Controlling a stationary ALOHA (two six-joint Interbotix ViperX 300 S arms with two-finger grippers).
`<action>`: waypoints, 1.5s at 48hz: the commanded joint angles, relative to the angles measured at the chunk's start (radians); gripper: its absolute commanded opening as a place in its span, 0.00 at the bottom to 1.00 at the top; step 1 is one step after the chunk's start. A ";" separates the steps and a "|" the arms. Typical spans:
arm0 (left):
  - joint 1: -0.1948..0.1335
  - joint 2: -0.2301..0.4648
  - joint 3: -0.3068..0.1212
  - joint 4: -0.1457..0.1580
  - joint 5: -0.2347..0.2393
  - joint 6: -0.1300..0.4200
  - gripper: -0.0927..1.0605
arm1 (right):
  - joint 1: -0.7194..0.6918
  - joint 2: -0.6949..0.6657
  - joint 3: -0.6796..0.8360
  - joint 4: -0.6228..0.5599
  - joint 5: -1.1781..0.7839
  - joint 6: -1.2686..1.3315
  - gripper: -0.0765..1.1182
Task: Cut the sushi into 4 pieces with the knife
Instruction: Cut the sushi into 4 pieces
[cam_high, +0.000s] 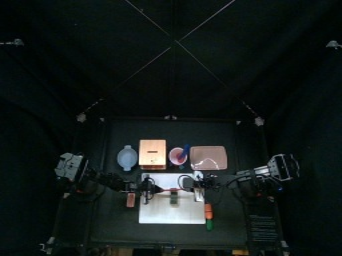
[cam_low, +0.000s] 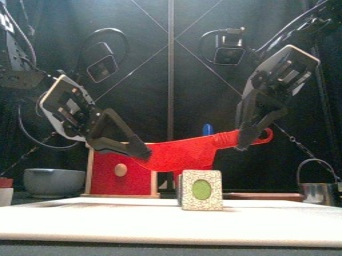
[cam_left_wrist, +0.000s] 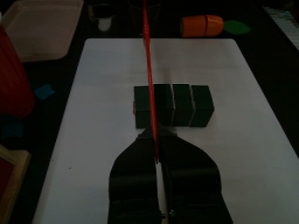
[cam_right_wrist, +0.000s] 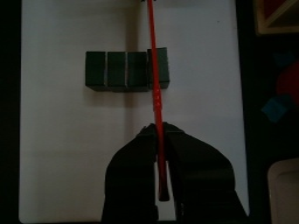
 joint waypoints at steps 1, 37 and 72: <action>0.002 -0.003 -0.015 0.000 -0.005 0.002 0.20 | 0.002 -0.020 -0.011 0.005 -0.012 0.002 0.16; 0.002 0.044 -0.025 0.000 -0.005 -0.002 0.20 | 0.002 0.043 0.054 0.075 -0.087 0.002 0.16; 0.061 0.152 -0.044 -0.049 -0.005 0.011 0.20 | -0.054 0.147 0.043 0.054 -0.081 -0.002 0.16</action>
